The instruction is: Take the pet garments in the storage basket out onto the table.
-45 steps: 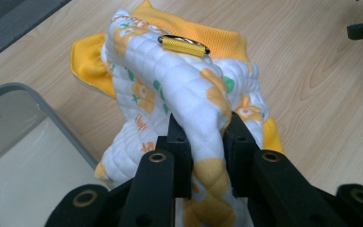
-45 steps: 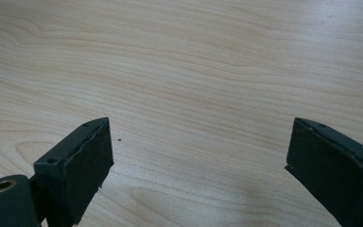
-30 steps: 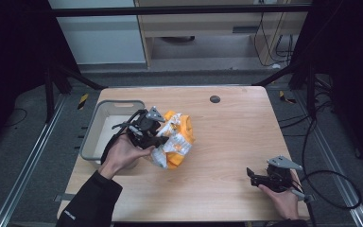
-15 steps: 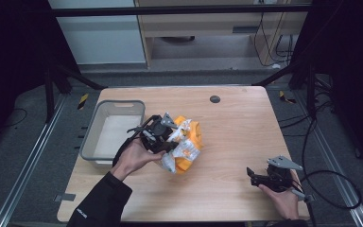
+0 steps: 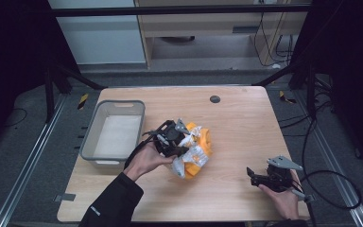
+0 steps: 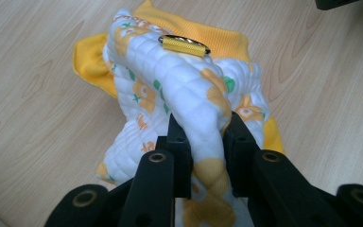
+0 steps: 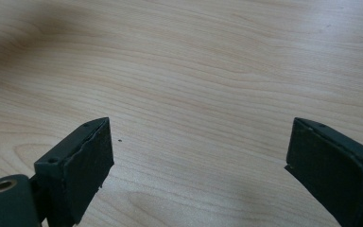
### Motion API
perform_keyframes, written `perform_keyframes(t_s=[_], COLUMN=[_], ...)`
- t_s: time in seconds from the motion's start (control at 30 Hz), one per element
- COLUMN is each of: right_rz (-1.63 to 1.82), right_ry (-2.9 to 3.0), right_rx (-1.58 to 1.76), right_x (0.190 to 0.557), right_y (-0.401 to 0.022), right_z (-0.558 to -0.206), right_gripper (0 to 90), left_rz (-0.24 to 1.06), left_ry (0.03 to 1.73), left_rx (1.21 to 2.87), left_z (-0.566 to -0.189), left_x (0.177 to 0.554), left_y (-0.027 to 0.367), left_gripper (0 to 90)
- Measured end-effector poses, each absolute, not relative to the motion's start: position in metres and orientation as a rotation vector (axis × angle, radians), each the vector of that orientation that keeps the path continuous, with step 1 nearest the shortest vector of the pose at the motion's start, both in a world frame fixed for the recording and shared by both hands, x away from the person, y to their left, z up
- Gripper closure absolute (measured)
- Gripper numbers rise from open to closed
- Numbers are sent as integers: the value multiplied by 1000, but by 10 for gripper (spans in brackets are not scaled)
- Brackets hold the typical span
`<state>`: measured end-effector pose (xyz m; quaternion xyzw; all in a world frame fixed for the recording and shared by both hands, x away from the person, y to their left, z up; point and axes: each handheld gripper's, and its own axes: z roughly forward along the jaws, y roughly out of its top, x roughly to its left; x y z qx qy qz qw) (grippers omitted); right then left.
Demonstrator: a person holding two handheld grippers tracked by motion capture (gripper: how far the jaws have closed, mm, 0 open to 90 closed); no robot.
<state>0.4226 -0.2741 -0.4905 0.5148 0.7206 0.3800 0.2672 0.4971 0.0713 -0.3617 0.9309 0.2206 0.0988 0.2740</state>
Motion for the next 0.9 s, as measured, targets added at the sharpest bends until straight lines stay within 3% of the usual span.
perform_keyframes(t_s=[0.67,0.9], right_rz=[1025,1024], right_ry=[1950,1952], right_rx=[1390,1386], right_x=[423,423], right_y=[-274,-274], right_z=[-491,-491], right_gripper=[80,80], left_rz=[201,203], left_ry=[542,543], left_rx=[2546,2563], left_z=[-402,-412], left_x=[503,504], left_y=[49,45], left_gripper=[749,703])
